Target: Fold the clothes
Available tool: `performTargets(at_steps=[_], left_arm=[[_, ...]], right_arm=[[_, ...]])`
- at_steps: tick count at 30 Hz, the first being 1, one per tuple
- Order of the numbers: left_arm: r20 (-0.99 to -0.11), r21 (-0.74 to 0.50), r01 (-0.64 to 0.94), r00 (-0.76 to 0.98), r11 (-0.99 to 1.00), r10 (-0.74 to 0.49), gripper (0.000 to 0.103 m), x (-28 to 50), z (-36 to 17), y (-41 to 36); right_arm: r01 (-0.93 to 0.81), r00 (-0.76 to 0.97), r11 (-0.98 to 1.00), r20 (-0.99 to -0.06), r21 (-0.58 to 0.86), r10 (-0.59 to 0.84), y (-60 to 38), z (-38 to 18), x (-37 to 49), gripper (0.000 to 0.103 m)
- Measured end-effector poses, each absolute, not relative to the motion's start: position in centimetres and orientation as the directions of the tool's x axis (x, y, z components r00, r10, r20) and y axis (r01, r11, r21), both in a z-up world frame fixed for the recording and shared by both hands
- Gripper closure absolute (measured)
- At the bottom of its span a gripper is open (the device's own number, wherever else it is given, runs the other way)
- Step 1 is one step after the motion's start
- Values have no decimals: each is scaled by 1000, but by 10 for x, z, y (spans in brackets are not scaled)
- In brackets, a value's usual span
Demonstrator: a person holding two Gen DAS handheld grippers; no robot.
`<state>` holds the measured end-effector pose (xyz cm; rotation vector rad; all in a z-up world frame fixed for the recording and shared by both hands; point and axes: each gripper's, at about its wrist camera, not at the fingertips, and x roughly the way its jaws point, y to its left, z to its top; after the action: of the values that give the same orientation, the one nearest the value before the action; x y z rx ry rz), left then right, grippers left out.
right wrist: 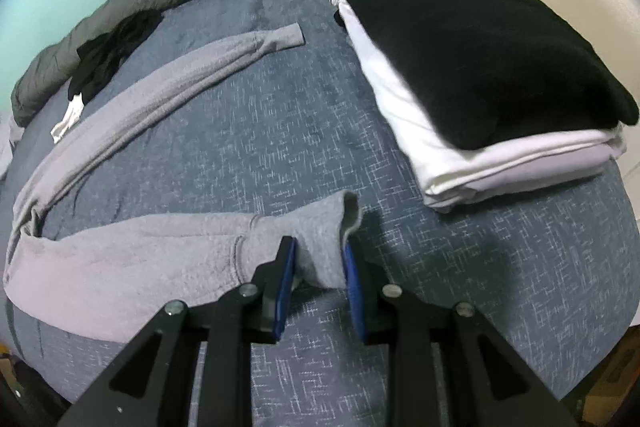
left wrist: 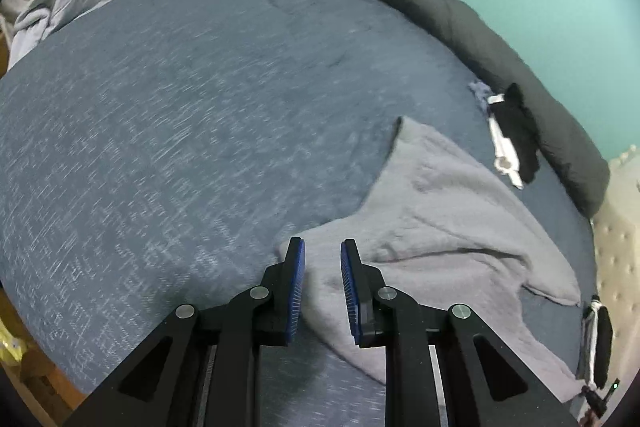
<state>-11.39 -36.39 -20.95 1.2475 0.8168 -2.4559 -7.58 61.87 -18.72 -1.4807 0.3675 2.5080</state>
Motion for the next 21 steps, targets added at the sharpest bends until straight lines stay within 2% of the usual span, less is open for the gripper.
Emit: performTargets(at_steps=[5, 12, 21], left_arm=[[-789, -380, 422, -612, -823, 50, 82, -123, -198, -345], [-786, -394, 398, -613, -829, 80, 82, -136, -199, -325], [-791, -397, 363, -601, -843, 114, 81, -145, -203, -302]], right_arm=[[-352, -472, -933, -876, 79, 104, 625, -183, -70, 79], [-307, -489, -944, -871, 119, 50, 619, -196, -85, 79], [-335, -354, -940, -933, 59, 67, 618, -257, -96, 79]])
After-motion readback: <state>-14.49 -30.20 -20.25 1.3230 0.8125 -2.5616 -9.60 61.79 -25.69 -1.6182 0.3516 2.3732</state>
